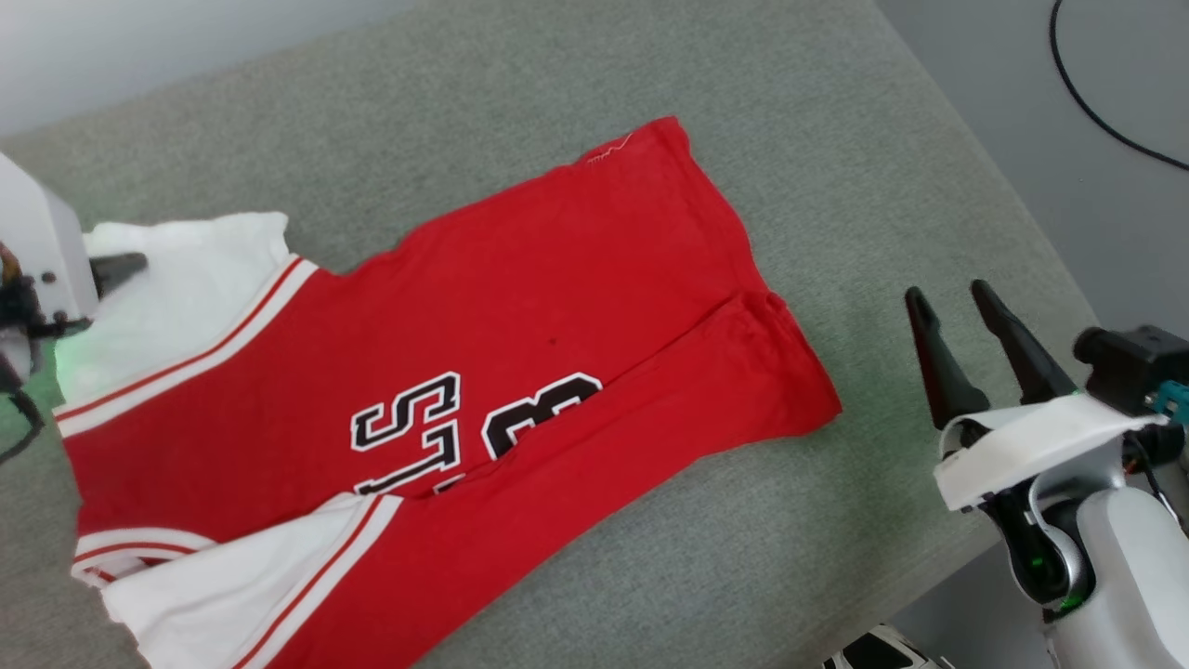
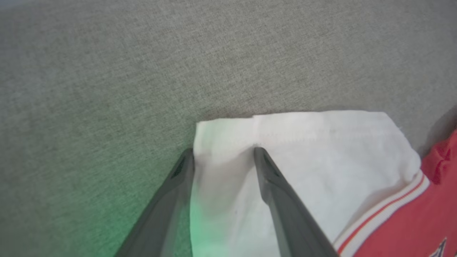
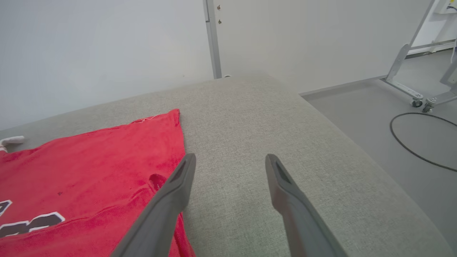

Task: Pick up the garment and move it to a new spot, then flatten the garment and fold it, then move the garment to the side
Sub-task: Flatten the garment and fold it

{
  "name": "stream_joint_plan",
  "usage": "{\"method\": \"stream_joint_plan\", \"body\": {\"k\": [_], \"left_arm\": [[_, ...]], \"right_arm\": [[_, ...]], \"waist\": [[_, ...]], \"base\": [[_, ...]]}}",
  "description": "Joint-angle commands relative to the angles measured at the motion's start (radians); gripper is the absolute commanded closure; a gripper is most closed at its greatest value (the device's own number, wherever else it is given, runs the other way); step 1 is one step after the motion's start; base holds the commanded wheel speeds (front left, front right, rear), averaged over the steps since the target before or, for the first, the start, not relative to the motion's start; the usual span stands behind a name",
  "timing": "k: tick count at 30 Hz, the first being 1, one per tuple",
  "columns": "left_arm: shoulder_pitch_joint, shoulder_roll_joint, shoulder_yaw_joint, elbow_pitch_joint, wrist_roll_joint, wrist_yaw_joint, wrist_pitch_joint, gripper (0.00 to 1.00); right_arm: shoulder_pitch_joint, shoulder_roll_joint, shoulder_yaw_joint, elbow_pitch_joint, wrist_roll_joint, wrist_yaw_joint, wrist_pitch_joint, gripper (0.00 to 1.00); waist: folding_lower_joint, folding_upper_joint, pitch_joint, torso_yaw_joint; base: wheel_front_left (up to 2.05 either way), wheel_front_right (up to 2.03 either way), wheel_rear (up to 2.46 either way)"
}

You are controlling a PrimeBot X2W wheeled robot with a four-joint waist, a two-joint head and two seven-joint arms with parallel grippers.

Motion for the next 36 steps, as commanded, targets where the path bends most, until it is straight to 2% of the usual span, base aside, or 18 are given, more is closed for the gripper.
{"method": "stream_joint_plan", "body": {"k": [1, 2, 3, 9, 13, 21, 26, 34, 35, 36], "left_arm": [[0.027, -0.028, -0.015, 0.004, -0.001, -0.005, 0.014, 0.82], [0.025, -0.034, -0.019, 0.004, 0.005, -0.01, 0.012, 0.94], [0.021, -0.039, -0.022, 0.003, 0.007, -0.013, 0.008, 1.0], [-0.028, -0.076, -0.023, -0.004, 0.021, -0.022, -0.025, 1.0], [-0.055, -0.103, -0.037, -0.016, 0.036, -0.026, -0.034, 1.0], [-0.116, -0.127, -0.066, -0.09, 0.054, -0.026, -0.05, 1.0], [-0.141, -0.133, -0.088, -0.133, 0.063, -0.023, -0.064, 1.0], [-0.154, -0.141, -0.122, -0.227, 0.052, -0.022, -0.111, 1.0], [-0.155, -0.142, -0.126, -0.236, 0.049, -0.022, -0.115, 1.0], [-0.155, -0.143, -0.13, -0.244, 0.047, -0.022, -0.122, 1.0]], "right_arm": [[-0.011, -0.001, 0.003, -0.005, 0.003, -0.001, 0.002, 0.0], [-0.025, -0.003, 0.013, -0.009, 0.006, -0.001, 0.012, 0.0], [-0.041, -0.006, 0.029, -0.013, 0.012, -0.001, 0.025, 0.0], [-0.218, -0.036, 0.152, 0.029, 0.044, -0.001, 0.164, 0.0], [-0.369, -0.048, 0.251, 0.137, 0.079, -0.001, 0.3, 0.0], [-0.626, -0.075, 0.339, 0.397, 0.179, -0.001, 0.514, 0.0], [-0.739, -0.091, 0.344, 0.544, 0.201, -0.001, 0.58, 0.0], [-0.827, -0.084, 0.377, 0.668, 0.22, -0.001, 0.595, 0.0], [-0.829, -0.082, 0.385, 0.676, 0.223, -0.001, 0.598, 0.25], [-0.832, -0.081, 0.394, 0.683, 0.226, 0.0, 0.601, 0.71]], "waist": [[0.0, 0.0, 0.007, 0.004], [0.0, 0.0, 0.011, 0.01], [0.0, 0.0, 0.014, 0.017], [0.0, 0.0, 0.048, 0.074], [0.0, 0.0, 0.071, 0.121], [0.0, 0.0, 0.136, 0.216], [0.0, 0.0, 0.175, 0.262], [0.0, 0.0, 0.214, 0.304], [0.0, 0.0, 0.214, 0.306], [0.0, 0.0, 0.214, 0.309]], "base": [[0.0, 0.0, 0.0], [0.0, 0.0, 0.0], [0.0, 0.0, 0.0], [0.0, 0.0, 0.0], [0.0, 0.0, 0.0], [0.0, 0.0, 0.0], [0.0, 0.0, 0.0], [0.0, 0.0, 0.0], [0.0, 0.0, 0.0], [0.0, 0.0, 0.0]]}}
